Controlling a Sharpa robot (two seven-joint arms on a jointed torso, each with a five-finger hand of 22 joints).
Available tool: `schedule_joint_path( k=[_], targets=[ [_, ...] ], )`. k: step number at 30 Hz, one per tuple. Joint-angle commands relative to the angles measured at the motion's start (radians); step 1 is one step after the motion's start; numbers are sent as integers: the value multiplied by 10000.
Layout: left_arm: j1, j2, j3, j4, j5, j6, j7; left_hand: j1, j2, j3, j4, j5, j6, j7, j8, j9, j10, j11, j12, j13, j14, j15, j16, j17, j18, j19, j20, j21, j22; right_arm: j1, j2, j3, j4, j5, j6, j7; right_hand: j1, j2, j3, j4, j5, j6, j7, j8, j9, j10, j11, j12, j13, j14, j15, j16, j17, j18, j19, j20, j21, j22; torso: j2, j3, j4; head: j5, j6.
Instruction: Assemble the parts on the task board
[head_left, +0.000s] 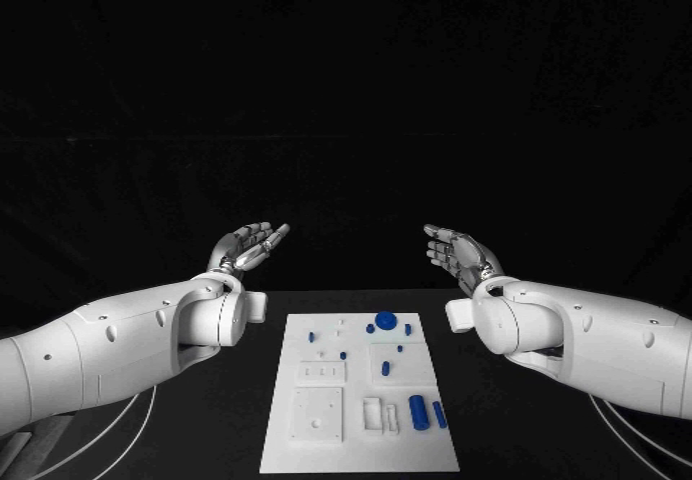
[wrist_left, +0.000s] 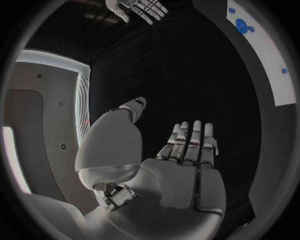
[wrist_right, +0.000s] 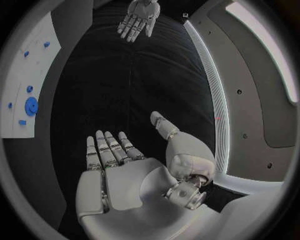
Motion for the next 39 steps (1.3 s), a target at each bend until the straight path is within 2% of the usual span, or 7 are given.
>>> schedule_joint_path(
  k=[1, 11, 18, 24, 28, 31, 39],
  targets=[
    [130, 73, -74, -170, 136, 831, -557, 428, -74, 151, 102, 71, 175, 29, 141, 167, 252, 22, 80, 34, 168, 29, 111, 192, -72, 142, 46, 155, 446, 221, 41, -130, -230, 14, 1852, -1281, 136, 16, 124, -99, 57, 78, 913, 95, 98, 148, 53, 74, 24, 122, 39, 114, 120, -182, 37, 69, 59, 247, 1, -2, 0, 1, 2],
    [133, 91, -83, -217, 297, 1077, -660, 495, 0, 55, 150, 54, 237, 75, 195, 238, 408, 61, 112, 56, 174, 39, 134, 211, -72, 104, 45, 234, 442, 508, 218, -325, -945, -1678, 2047, -1657, 1252, -215, 408, -405, 88, 1068, 1043, 1057, 1058, 2183, 180, 507, 296, 1640, 172, 1306, 1255, -70, 754, 183, 558, 2680, 6, -26, 23, 73, -96],
    [134, 6, -88, -132, 285, 1398, -472, 879, 470, -468, 66, 86, 886, 457, 588, 632, 1138, 329, 302, 157, 506, 164, 319, 276, -72, 353, 19, 518, 406, 505, 480, -325, -1416, -2986, 1701, -1622, 2604, -561, 491, -474, 328, 2538, 1145, 1805, 1492, 4094, 277, 1021, 478, 3310, 296, 1992, 1455, 608, 2674, 20, 1276, 5626, 0, -40, 29, 104, -133],
    [137, -139, -88, 15, 189, 1767, -444, 1856, 1257, -1412, -381, 221, 2171, 809, 881, 550, 2445, 743, 761, 318, 2272, 437, 980, 331, 423, 2446, -450, 993, 56, 497, 825, -324, -1928, -5149, 1646, -1620, 3960, -793, 244, -545, 612, 3994, 922, 2163, 1433, 5665, -234, 1440, 615, 5601, -582, 2850, 1823, 1538, 4832, -85, 1790, 5256, 15, -27, 6, 123, -149],
    [145, -310, -86, 266, -64, 2048, -500, 2566, 1586, -1859, -659, 353, 3164, 972, 1015, 408, 3623, 898, 1147, 439, 3983, 166, 1606, 391, 844, 4100, -757, 1388, -182, 497, 1064, -320, -2383, -7163, 1699, -1592, 4859, -1009, 363, -540, 512, 5033, 685, 2384, 1402, 6773, -681, 1744, 794, 7918, -1671, 3894, 2459, 2380, 7279, -205, 2725, 5144, 71, -18, 18, 95, -136],
    [181, -485, -81, 601, -273, 2221, -495, 3110, 1804, -2277, -926, 459, 3815, 926, 958, 194, 4411, 805, 1265, 442, 5660, -498, 2337, 633, 1145, 5567, -1159, 2068, -83, 498, 1189, -314, -2659, -8770, 1790, -1576, 5351, -1201, 323, -545, 697, 5651, 558, 2365, 1336, 7432, -1056, 1769, 905, 9449, -2111, 4578, 3098, 2399, 9123, -767, 3409, 5025, 157, -25, 41, 89, -138],
    [328, -1003, -45, 1625, -587, 2427, -543, 3843, 1985, -3150, -989, 539, 4361, 870, 635, -307, 5060, 688, 917, 322, 6688, -1032, 3211, 1087, 1086, 6476, -1732, 2818, 183, 499, 1503, -301, -3106, -11351, 2018, -1801, 6124, -1598, -84, -521, 670, 6229, 400, 1986, 1089, 7930, -1396, 1383, 993, 11101, -2505, 7769, 5404, 2399, 12033, -2283, 5753, 5868, 527, -26, 238, -22, -27]
  ],
)
